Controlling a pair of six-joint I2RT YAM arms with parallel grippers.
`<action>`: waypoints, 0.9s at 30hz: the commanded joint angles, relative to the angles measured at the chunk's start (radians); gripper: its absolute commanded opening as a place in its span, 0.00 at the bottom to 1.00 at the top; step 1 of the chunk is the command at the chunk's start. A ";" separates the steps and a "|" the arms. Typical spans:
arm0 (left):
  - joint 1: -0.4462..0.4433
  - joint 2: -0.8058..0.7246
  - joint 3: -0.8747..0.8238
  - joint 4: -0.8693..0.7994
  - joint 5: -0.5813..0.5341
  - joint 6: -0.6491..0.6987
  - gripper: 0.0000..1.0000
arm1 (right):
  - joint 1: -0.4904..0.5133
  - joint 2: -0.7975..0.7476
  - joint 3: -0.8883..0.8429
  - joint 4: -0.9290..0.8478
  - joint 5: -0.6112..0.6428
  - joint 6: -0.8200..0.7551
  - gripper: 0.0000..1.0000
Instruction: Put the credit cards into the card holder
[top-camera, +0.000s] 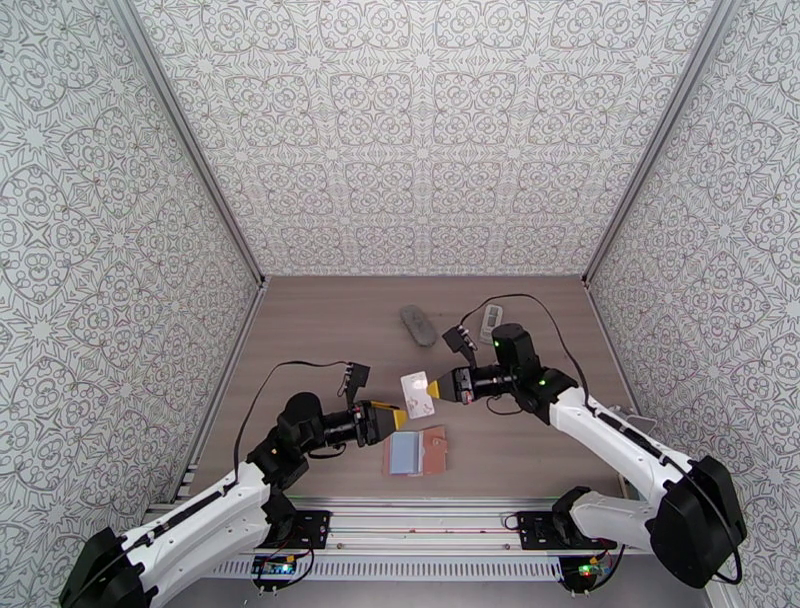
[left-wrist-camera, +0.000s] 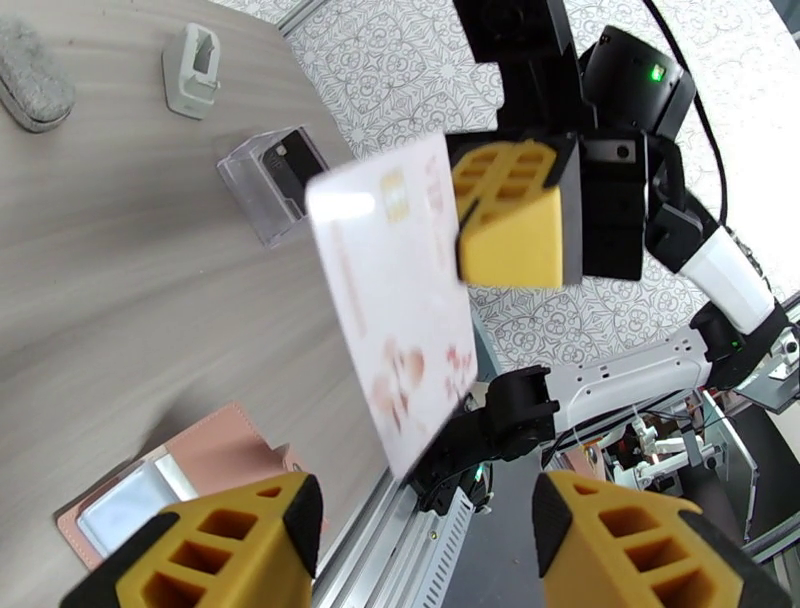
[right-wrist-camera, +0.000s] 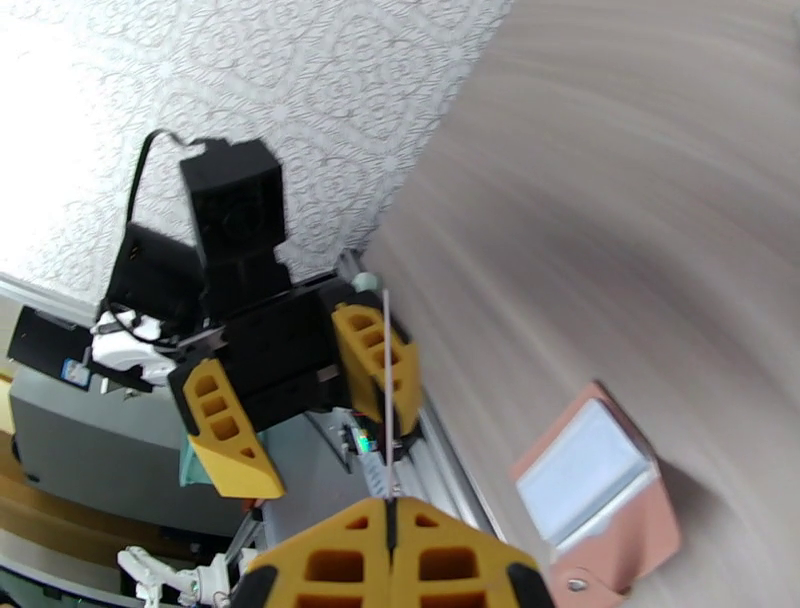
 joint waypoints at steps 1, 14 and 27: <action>0.009 -0.001 -0.014 0.057 0.026 -0.008 0.62 | 0.019 -0.007 -0.030 0.140 -0.049 0.098 0.00; 0.009 0.000 -0.033 0.152 0.021 -0.090 0.31 | 0.043 0.010 -0.083 0.242 -0.064 0.167 0.00; 0.004 -0.006 -0.034 0.191 0.042 -0.180 0.00 | 0.059 0.013 -0.127 0.386 -0.119 0.164 0.15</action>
